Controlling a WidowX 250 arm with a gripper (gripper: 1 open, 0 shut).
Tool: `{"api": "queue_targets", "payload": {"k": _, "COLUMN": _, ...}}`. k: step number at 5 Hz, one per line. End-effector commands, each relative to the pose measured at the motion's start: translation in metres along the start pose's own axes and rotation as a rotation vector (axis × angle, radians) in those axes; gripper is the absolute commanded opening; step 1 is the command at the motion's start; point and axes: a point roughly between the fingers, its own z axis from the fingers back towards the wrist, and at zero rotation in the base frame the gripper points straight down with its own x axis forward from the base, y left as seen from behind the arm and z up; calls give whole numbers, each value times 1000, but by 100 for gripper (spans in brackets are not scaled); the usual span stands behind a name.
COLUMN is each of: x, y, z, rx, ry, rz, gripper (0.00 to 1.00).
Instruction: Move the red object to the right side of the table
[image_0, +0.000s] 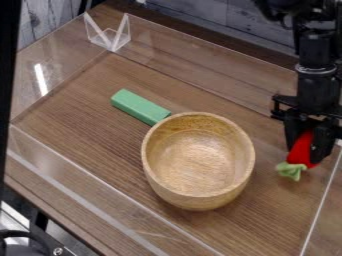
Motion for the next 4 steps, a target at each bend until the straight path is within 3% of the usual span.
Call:
{"api": "queue_targets", "payload": {"k": 1, "x": 1, "y": -1, "z": 16, "rx": 6, "ry": -49, "rz": -15, "gripper": 0}}
{"api": "queue_targets", "payload": {"k": 4, "x": 1, "y": 3, "z": 9, "rx": 10, "ry": -34, "rz": -11, "gripper": 0}}
